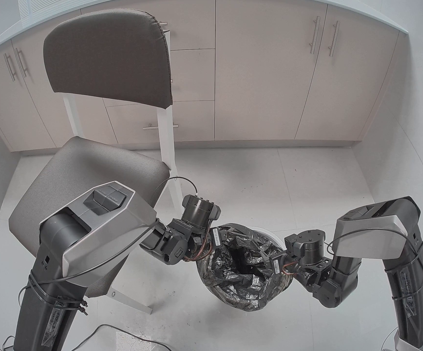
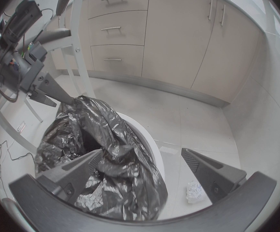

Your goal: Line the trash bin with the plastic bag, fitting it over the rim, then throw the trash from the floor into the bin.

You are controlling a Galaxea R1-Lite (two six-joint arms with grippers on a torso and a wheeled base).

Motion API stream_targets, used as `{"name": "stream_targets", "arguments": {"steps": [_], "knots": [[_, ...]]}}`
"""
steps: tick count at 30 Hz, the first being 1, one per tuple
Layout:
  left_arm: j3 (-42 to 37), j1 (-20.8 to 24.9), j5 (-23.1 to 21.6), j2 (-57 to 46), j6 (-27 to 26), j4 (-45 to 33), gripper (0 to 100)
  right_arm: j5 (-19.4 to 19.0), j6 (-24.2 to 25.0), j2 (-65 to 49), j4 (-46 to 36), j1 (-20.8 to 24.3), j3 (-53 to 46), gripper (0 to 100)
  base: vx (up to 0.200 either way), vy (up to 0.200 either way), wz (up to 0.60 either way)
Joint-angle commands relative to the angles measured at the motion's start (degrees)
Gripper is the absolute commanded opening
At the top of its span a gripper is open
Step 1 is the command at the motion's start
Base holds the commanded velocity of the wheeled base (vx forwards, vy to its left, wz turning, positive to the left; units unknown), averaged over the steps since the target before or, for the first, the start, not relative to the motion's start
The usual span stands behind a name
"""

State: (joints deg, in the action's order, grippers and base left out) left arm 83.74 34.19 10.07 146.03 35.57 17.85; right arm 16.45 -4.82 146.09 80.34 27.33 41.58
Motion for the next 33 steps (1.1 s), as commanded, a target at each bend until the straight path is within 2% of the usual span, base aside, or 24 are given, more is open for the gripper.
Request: {"name": "stream_targets", "arguments": {"steps": [1, 2, 3, 6, 11, 12, 13, 14, 15, 17, 21, 23, 24, 25, 26, 28, 29, 30, 31, 33], "knots": [[-4.55, 1.58, 2.94, -5.49, -9.73, 5.00, 100, -0.10, 2.09, -6.17, 6.59, -1.84, -10.29, 100, 0.000, 0.000, 0.00], [-4.28, 1.31, 2.94, -5.49, -11.75, 5.53, 100, -0.19, 2.09, -6.17, 6.68, -2.72, -10.38, 100, 0.000, 0.000, 0.00], [-3.76, 0.35, 2.67, -5.67, -17.82, 7.20, 100, -0.71, 2.18, -6.17, 6.85, -4.30, -10.38, 100, 0.000, 0.000, 0.00], [-2.09, -1.68, 1.00, -5.76, -30.74, 10.19, 100, -3.70, 3.23, -5.82, 6.94, -6.33, -10.21, 100, 0.000, 0.000, 0.00], [-1.03, -4.49, -7.61, -5.76, -45.24, 10.89, 100, -4.84, 6.05, -5.55, 6.94, -7.03, -10.29, 100, 0.000, 0.000, 0.00], [-1.03, -4.66, -8.05, -5.76, -46.21, 10.98, 100, -4.84, 6.05, -5.55, 6.94, -7.03, -10.38, 100, 0.000, 0.000, 0.00], [-0.94, -5.89, -10.25, -5.93, -52.18, 11.07, 100, -4.76, 6.22, -5.55, 7.20, -7.03, -10.56, 100, 0.000, 0.000, 0.00], [-0.94, -5.89, -10.25, -5.93, -52.18, 11.07, 100, -4.76, 6.22, -5.55, 7.20, -7.03, -10.56, 100, 0.000, 0.000, 0.00], [-0.59, -6.33, -11.39, -5.93, -55.70, 11.07, 100, -4.84, 6.84, -5.55, 7.82, -7.03, -11.26, 100, 0.000, 0.000, 0.00], [-0.33, -6.16, -12.27, -5.67, -57.46, 10.89, 100, -4.84, 8.16, -5.03, 9.66, -6.94, -12.84, 100, 0.000, 0.000, 0.00], [-1.12, -4.66, -11.65, -4.35, -62.38, 14.58, 100, -4.76, 8.42, -4.94, 9.66, -6.24, -14.60, 100, 0.000, 0.000, 0.00], [-4.28, -3.61, -9.81, -4.70, -63.26, 21.97, 100, -4.58, 8.33, -5.12, 9.66, -6.15, -14.95, 100, 0.000, 0.000, 0.00], [-4.55, -3.61, -9.72, -4.70, -63.35, 22.58, 100, -4.58, 8.33, -5.12, 9.66, -6.15, -14.95, 100, 0.000, 0.000, 0.00], [-6.83, -2.64, -8.93, -4.62, -64.31, 29.44, 100, -4.40, 8.24, -5.73, 9.66, -6.15, -15.04, 100, 0.000, 0.000, 0.00], [-7.62, -1.94, -8.22, -4.44, -64.66, 31.37, 100, -4.40, 8.24, -6.08, 9.66, -6.24, -15.21, 100, 0.000, 0.000, 0.00], [-8.50, -1.15, -6.20, -4.00, -65.28, 32.69, 100, -4.49, 8.24, -6.35, 9.66, -6.15, -15.39, 100, 0.000, 0.000, 0.00], [-8.94, -0.44, -3.21, -3.03, -66.07, 33.04, 100, -4.49, 8.24, -6.26, 9.66, -6.15, -15.30, 100, 0.000, 0.000, 0.00], [-8.94, -0.44, -3.21, -3.03, -66.07, 33.04, 100, -4.49, 8.24, -6.26, 9.66, -6.15, -15.30, 100, 0.000, 0.000, 0.00], [-8.50, -0.01, -1.46, -0.92, -69.32, 33.48, 100, -4.49, 8.24, -6.26, 9.66, -6.24, -15.04, 100, 0.000, 0.000, 0.00], [-7.01, -0.27, -1.54, 0.83, -74.51, 33.92, 100, -4.58, 8.24, -6.43, 9.66, -6.68, -14.95, 100, 0.000, 0.000, 0.00]]}}
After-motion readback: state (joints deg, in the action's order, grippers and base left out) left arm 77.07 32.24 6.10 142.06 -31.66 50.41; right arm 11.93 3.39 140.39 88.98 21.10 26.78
